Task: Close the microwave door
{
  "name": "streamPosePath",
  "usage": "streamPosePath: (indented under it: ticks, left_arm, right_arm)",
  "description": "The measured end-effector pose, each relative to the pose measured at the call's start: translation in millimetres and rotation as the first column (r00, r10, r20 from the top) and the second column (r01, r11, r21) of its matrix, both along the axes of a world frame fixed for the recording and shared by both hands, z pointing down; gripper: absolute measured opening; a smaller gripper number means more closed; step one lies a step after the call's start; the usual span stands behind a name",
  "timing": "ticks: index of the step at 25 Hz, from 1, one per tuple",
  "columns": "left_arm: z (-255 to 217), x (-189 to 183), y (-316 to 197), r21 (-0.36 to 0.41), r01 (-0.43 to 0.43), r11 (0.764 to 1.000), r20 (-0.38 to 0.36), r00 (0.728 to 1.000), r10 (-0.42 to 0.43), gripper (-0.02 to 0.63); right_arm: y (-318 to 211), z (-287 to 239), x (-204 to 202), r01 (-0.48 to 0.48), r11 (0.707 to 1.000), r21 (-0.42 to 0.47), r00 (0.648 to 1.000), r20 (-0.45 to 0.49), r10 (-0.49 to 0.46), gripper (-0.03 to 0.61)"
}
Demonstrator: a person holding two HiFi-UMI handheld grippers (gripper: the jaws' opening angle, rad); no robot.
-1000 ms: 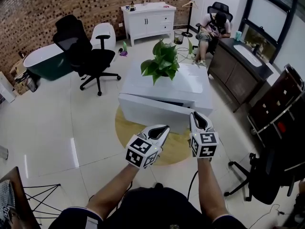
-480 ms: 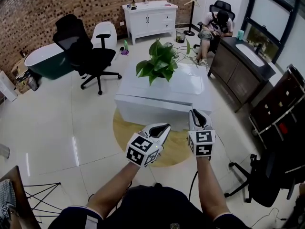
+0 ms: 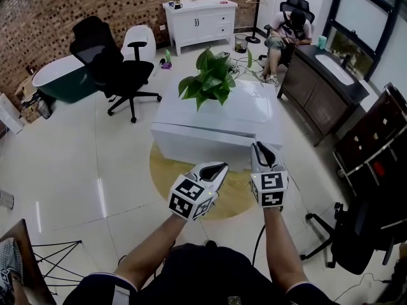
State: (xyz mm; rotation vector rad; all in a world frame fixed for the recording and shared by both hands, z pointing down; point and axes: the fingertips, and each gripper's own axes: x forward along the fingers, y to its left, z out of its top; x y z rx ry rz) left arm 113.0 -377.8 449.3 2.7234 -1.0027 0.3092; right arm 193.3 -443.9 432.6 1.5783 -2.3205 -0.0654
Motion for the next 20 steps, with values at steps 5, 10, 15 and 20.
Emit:
streamPosePath:
  ticks: [5,10,15,20]
  left_arm:
    - [1.5,-0.4,1.0,-0.004,0.000,1.000,0.004,1.000,0.000,0.012]
    - [4.7,0.6,-6.5,-0.005,0.008,1.000,0.007,1.000,-0.008,0.011]
    - [3.9,8.4,-18.3,0.004,0.007,1.000,0.013,1.000,-0.007,0.011]
    - [4.4,12.8,-26.0,0.007,0.014,1.000,0.013,1.000,-0.014,0.011]
  right_arm:
    - [4.7,-0.6,0.1,0.011,1.000,0.013,1.000,0.016,-0.011,0.068]
    - [7.7,1.3,-0.9,0.015,1.000,0.012,1.000,0.019,-0.016,0.074]
    - [2.4,2.0,-0.1,0.011,1.000,0.009,1.000,-0.004,-0.011,0.074]
    - [0.4,1.2,-0.6,0.017,1.000,0.005,1.000,-0.002,-0.017,0.074]
